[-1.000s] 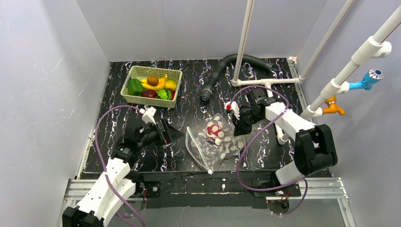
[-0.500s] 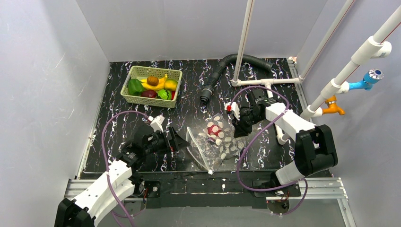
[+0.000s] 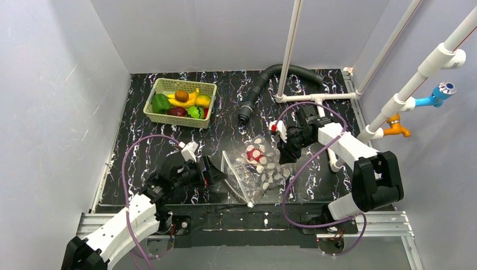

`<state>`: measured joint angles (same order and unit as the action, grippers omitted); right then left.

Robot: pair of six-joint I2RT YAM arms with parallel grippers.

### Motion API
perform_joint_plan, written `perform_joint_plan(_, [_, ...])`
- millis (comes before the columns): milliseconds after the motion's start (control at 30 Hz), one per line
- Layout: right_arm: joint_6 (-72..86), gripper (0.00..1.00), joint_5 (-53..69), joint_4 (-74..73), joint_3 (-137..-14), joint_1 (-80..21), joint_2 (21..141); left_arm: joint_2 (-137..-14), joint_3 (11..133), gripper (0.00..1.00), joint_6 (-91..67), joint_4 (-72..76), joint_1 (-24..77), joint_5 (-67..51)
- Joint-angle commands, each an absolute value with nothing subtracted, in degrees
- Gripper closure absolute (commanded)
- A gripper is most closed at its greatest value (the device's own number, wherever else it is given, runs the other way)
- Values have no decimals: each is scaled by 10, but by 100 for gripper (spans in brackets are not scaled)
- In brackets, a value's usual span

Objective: Open the zip-top bag and remove the fake food
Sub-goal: Pick up the fake fruit from the zipper food storage bag.

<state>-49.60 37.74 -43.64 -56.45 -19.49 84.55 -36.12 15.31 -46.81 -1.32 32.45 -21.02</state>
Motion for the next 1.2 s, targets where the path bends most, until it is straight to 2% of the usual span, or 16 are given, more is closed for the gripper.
perform_joint_plan(0, [-500,55,398,-450,-571,-190,823,-355,145,2,-469,-4,338,-196])
perform_joint_plan(433, [-505,54,408,-458,-588,-189,809,-387,142,2,-464,44,384,-170])
perform_joint_plan(700, [-513,55,420,-499,-642,-193,827,-389,132,2,-460,86,405,-155])
perform_joint_plan(800, [-510,55,428,-516,-671,-203,839,-396,126,8,-457,105,415,-153])
perform_joint_plan(933, [-499,58,423,-528,-699,-232,860,-407,116,23,-452,127,428,-156])
perform_joint_plan(1167, [-467,67,398,-526,-733,-278,904,-412,109,37,-424,154,459,-133])
